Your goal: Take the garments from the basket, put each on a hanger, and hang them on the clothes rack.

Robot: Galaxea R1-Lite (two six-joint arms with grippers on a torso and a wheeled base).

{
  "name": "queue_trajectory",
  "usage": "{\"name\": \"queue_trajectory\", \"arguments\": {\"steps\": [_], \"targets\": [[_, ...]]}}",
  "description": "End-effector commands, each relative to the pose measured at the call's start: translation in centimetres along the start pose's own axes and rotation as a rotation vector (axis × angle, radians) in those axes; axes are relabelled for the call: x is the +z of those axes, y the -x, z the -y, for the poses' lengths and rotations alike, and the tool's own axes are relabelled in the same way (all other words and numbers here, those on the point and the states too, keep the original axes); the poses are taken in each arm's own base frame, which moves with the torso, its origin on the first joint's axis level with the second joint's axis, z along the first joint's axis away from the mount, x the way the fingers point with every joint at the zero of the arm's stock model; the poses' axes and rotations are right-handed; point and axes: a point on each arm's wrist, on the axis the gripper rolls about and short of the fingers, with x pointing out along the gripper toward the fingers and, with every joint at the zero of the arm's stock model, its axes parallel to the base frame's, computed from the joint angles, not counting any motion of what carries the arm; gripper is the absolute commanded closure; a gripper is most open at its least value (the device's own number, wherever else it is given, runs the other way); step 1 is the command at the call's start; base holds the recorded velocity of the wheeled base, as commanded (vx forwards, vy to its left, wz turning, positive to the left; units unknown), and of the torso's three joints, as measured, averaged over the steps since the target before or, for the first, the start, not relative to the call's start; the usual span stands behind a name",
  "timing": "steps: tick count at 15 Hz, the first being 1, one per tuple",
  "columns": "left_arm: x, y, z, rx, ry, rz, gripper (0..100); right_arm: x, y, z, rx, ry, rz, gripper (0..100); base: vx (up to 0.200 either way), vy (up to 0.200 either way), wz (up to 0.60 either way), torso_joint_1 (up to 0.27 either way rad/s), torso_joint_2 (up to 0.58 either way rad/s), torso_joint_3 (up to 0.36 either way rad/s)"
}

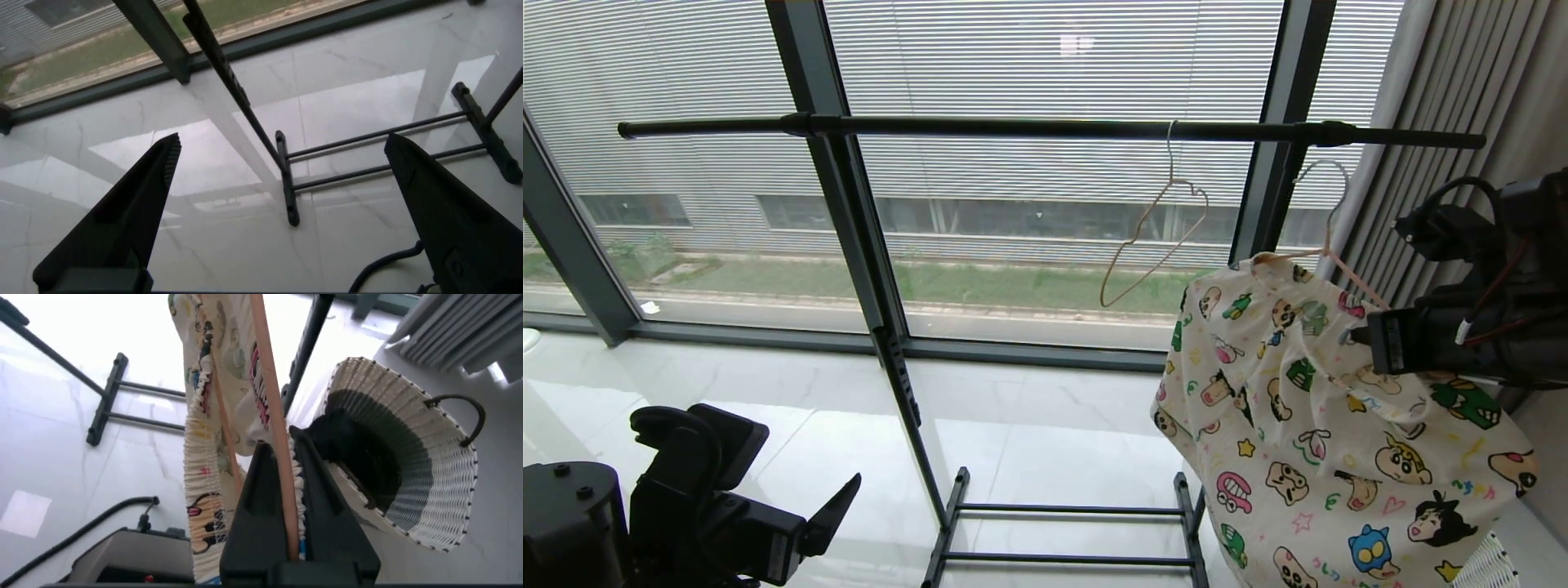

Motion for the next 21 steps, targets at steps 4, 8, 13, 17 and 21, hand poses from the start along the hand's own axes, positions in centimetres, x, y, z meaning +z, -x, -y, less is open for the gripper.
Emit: {"name": "queue_trajectory", "arguments": {"steps": [4,8,13,17,21], "targets": [[0.5,-0.2,-0.1,0.002,0.007,0.016,0,2.8,-1.9,-0.1,-0.05,-0.015,0.056,100,0.05,0.0,0.0,0.001,0.0,0.003],[0.6,-0.2,-0.1,0.003,0.01,0.018,0,3.4,-1.9,0.0,-0.069,-0.022,0.079,100,0.2,0.0,0.0,0.0,0.0,0.002],[0.6,-0.2,0.0,0.0,0.007,0.019,0,4.2,-1.3,0.1,-0.074,-0.036,0.157,100,0.2,0.0,0.0,0.003,0.0,0.0],[0.6,-0.2,0.0,-0.001,0.007,0.021,0,4.4,-1.0,0.1,-0.072,-0.004,0.164,100,0.1,0.0,0.0,0.0,0.0,0.001],[0.6,-0.1,-0.1,-0.001,0.008,0.026,0,4.2,-2.0,0.3,-0.085,0.012,0.143,100,0.0,0.0,0.0,0.0,0.0,0.0]]}}
